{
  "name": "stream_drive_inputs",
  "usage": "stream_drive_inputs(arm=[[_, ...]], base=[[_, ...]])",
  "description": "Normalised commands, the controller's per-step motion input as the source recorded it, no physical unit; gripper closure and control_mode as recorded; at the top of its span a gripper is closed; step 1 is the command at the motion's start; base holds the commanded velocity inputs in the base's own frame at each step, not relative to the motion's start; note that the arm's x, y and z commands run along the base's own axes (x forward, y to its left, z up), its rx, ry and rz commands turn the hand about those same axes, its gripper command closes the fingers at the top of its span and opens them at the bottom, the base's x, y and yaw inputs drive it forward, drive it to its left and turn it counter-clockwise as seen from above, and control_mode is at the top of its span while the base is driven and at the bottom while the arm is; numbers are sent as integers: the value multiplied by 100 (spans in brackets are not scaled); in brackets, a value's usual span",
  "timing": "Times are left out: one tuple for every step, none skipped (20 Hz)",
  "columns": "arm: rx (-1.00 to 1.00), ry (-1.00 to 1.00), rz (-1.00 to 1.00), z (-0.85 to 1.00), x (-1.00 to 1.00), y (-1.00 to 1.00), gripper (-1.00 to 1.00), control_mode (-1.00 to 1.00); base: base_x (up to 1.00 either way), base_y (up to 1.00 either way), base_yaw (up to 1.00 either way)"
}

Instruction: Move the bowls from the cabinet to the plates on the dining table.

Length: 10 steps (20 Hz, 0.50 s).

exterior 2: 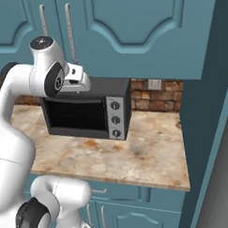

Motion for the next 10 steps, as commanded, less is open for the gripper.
stream_drive_inputs(arm=[[0,-16,2,31,-8,-1,-100,-100],[0,-17,2,29,-5,-2,-100,-100],[0,-17,2,26,-4,-1,-100,-100],[0,-19,2,22,-1,-2,-100,-100],[0,-21,3,20,0,-2,-100,-100],[0,-25,3,19,0,-1,-100,-100],[0,-24,3,19,0,-2,-100,-100],[0,-25,3,17,0,-3,-100,-100],[0,-24,3,18,0,-2,-100,-100],[0,-24,2,18,0,-2,-100,-100]], base=[[0,0,0],[0,0,0],[0,0,0],[0,0,0],[0,0,0],[0,0,0],[0,0,0],[0,0,0],[0,0,0],[0,0,0]])
